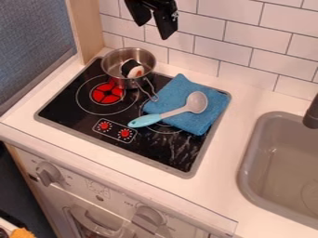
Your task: Put the spatula on the left side corner of the burner.
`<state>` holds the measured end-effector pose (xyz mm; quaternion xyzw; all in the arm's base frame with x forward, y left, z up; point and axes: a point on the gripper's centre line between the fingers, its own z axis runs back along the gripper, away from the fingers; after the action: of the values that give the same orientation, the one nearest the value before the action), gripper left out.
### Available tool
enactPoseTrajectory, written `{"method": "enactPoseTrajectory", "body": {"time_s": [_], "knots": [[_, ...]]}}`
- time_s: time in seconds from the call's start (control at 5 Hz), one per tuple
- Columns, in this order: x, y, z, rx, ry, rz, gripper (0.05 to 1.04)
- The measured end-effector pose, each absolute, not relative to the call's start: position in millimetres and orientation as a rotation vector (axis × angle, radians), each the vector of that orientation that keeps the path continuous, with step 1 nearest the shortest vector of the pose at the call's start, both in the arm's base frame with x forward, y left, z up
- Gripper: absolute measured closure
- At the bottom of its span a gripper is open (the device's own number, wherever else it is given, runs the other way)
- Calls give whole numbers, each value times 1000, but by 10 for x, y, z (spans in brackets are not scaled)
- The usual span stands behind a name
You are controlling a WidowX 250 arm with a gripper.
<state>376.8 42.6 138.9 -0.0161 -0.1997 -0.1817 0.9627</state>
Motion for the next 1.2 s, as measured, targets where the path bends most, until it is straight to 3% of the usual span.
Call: {"method": "enactPoseTrajectory", "body": {"time_s": [0.4,0.8,1.2], "knots": [[3614,323,1191,-30,-303,-456,85],[3338,45,1405,28,-333,-585,85],[2926,29,1120,41,-301,-668,85]]}}
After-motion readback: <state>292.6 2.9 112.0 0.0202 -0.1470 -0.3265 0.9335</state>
